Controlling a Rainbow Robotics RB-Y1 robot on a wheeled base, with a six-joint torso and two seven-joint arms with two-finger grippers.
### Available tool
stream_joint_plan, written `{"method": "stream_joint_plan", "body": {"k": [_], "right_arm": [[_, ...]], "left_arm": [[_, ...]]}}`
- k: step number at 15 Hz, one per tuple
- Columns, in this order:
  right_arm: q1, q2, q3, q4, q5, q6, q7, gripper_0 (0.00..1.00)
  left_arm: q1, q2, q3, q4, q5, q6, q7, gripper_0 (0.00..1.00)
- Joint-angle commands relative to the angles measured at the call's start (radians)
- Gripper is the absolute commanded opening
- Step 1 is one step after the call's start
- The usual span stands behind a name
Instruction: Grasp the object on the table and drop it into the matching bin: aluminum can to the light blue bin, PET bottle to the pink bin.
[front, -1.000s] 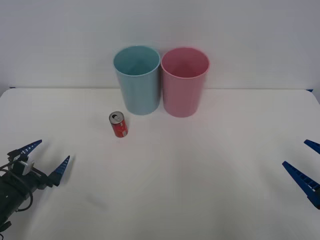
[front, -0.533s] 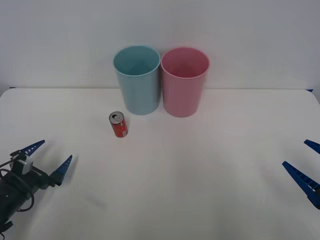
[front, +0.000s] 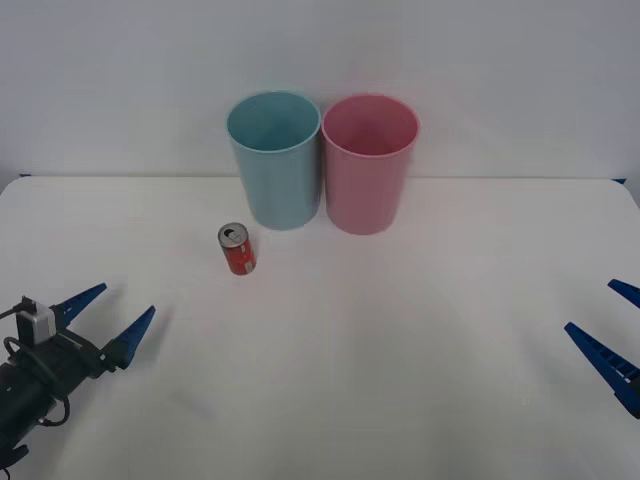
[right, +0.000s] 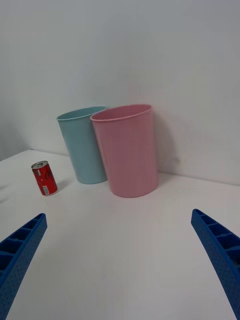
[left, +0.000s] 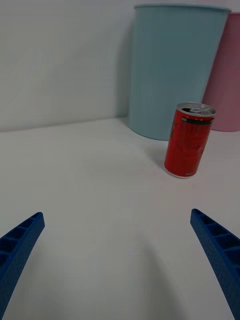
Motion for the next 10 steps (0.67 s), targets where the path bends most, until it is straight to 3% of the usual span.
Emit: {"method": "stream_joint_plan", "body": {"k": [1, 6, 10], "right_arm": [[0.0, 0.0, 0.0, 0.0, 0.0, 0.0, 0.0, 1.0], [0.0, 0.0, 0.0, 0.0, 0.0, 0.0, 0.0, 1.0], [0.0, 0.0, 0.0, 0.0, 0.0, 0.0, 0.0, 1.0]], "left_arm": [[-0.002, 0.0, -0.02, 0.0, 0.024, -0.027, 0.024, 1.0], [-0.028, -0.014, -0.077, 0.0, 0.049, -0.051, 0.029, 1.0], [-0.066, -0.052, -0.08, 0.0, -0.014, -0.024, 0.011, 1.0]]}}
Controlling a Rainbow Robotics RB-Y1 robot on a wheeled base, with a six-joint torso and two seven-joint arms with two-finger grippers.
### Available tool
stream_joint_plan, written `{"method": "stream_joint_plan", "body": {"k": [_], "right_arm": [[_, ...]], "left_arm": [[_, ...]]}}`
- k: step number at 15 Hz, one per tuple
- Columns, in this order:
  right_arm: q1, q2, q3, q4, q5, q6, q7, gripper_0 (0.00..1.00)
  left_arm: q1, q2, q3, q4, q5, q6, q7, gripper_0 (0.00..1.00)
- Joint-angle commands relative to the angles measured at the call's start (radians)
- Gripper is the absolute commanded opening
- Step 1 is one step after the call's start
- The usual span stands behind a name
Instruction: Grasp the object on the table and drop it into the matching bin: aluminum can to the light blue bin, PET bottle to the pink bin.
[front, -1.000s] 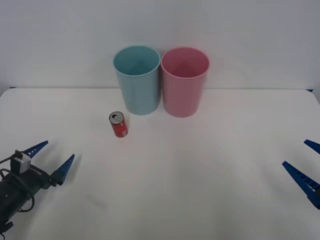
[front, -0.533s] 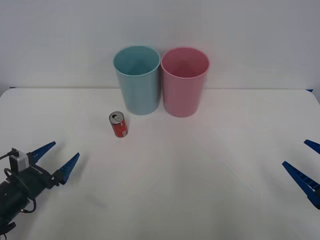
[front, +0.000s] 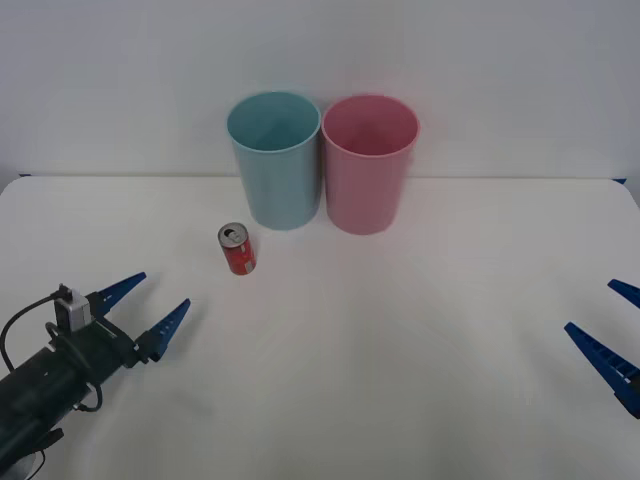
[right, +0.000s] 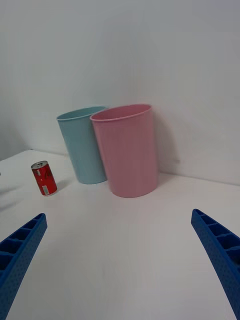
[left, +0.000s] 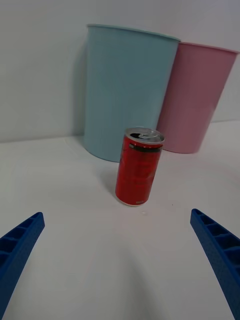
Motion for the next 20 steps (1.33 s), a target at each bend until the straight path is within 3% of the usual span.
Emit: {"method": "stream_joint_plan", "body": {"k": [1, 4, 16, 20], "right_arm": [[0.0, 0.0, 0.0, 0.0, 0.0, 0.0, 0.0, 1.0], [0.0, 0.0, 0.0, 0.0, 0.0, 0.0, 0.0, 1.0], [0.0, 0.0, 0.0, 0.0, 0.0, 0.0, 0.0, 1.0], [0.0, 0.0, 0.0, 0.0, 0.0, 0.0, 0.0, 1.0]], "left_arm": [[-0.03, -0.032, -0.006, 0.001, -0.032, 0.033, -0.012, 1.0], [-0.067, -0.042, -0.049, 0.006, -0.049, 0.097, -0.016, 1.0], [-0.306, -0.049, -0.117, 0.278, -0.064, 0.132, -0.058, 1.0], [-0.349, -0.065, -0.13, 0.317, -0.066, 0.158, -0.076, 1.0]]}}
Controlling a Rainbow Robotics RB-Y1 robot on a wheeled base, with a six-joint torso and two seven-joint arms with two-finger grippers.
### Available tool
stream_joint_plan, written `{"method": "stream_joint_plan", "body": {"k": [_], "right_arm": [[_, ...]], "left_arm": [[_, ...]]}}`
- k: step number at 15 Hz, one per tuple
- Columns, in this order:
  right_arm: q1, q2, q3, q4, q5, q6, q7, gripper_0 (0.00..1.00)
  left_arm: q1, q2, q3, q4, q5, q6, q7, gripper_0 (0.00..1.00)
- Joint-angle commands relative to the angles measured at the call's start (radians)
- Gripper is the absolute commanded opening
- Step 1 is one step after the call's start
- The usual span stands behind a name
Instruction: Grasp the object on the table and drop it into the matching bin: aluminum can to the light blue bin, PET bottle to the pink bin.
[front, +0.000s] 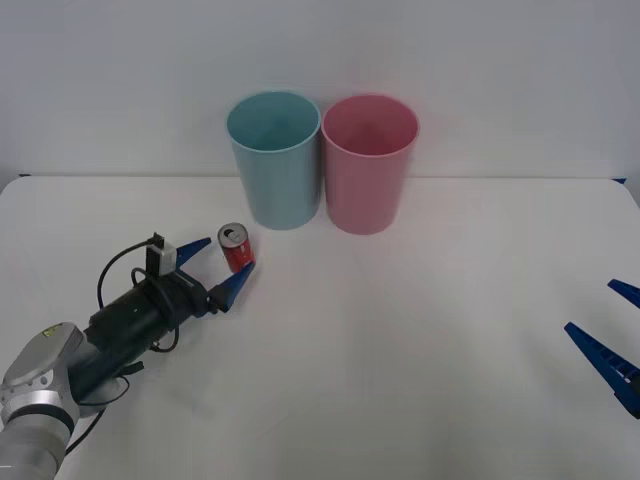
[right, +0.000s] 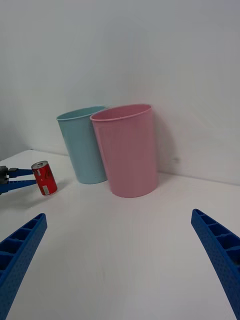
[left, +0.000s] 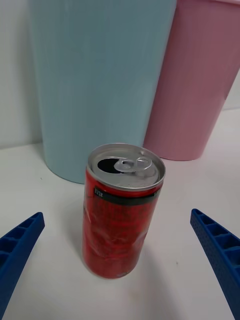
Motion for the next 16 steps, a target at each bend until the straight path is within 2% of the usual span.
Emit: {"method": "stream_joint_plan", "body": {"k": [1, 6, 11, 12, 13, 14, 16], "right_arm": [[0.0, 0.0, 0.0, 0.0, 0.0, 0.0, 0.0, 1.0], [0.0, 0.0, 0.0, 0.0, 0.0, 0.0, 0.0, 1.0], [0.0, 0.0, 0.0, 0.0, 0.0, 0.0, 0.0, 1.0], [0.0, 0.0, 0.0, 0.0, 0.0, 0.0, 0.0, 1.0], [0.0, 0.0, 0.0, 0.0, 0.0, 0.0, 0.0, 1.0], [0.0, 0.0, 0.0, 0.0, 0.0, 0.0, 0.0, 1.0], [0.0, 0.0, 0.0, 0.0, 0.0, 0.0, 0.0, 1.0]], "left_arm": [[-0.033, -0.004, -0.018, 0.029, -0.001, 0.029, -0.01, 1.0], [-0.128, -0.004, -0.029, 0.155, -0.001, 0.04, -0.033, 1.0], [-0.136, -0.004, -0.05, 0.156, -0.001, 0.065, -0.036, 1.0], [-0.136, -0.009, -0.05, 0.156, 0.0, 0.069, -0.034, 0.72], [-0.136, -0.013, -0.05, 0.156, 0.002, 0.083, -0.039, 0.27], [-0.136, -0.016, -0.05, 0.156, 0.002, 0.086, -0.044, 0.0], [-0.136, -0.016, -0.05, 0.156, 0.0, 0.086, -0.047, 0.0]]}}
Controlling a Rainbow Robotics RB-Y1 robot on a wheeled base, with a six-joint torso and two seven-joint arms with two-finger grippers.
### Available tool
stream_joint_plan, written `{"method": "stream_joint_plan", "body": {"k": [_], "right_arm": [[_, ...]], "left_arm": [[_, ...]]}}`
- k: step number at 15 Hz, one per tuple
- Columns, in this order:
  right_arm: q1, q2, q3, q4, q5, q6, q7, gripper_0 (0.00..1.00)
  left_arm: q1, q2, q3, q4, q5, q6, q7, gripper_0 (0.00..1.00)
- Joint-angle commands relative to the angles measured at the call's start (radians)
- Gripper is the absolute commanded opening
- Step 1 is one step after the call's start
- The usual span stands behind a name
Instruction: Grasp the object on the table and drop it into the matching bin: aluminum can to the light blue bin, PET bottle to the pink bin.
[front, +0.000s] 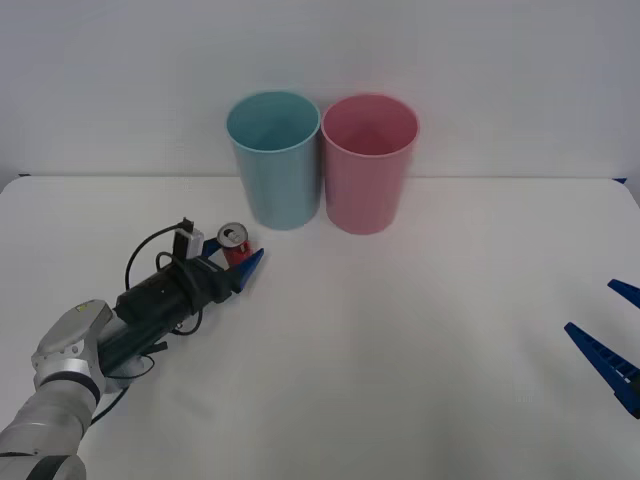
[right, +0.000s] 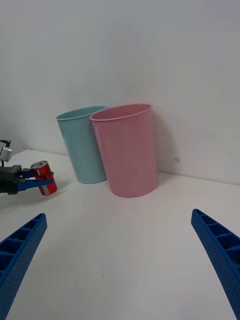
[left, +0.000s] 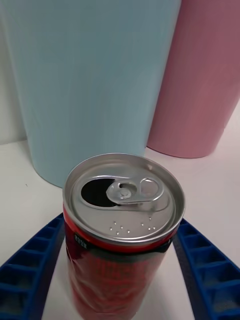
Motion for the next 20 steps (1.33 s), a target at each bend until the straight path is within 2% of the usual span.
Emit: {"method": "stream_joint_plan", "body": {"k": [1, 7, 13, 20], "right_arm": [[0.0, 0.0, 0.0, 0.0, 0.0, 0.0, 0.0, 1.0], [0.0, 0.0, 0.0, 0.0, 0.0, 0.0, 0.0, 1.0], [0.0, 0.0, 0.0, 0.0, 0.0, 0.0, 0.0, 1.0], [0.0, 0.0, 0.0, 0.0, 0.0, 0.0, 0.0, 1.0]], "left_arm": [[0.0, 0.0, -0.001, 0.0, -0.001, 0.001, -0.003, 0.0], [0.003, 0.004, -0.001, 0.0, 0.004, -0.019, 0.008, 0.0], [0.02, 0.056, -0.001, -0.009, 0.04, -0.09, 0.025, 0.0], [0.137, 0.089, 0.031, -0.324, 0.059, -0.098, 0.068, 0.0]]}}
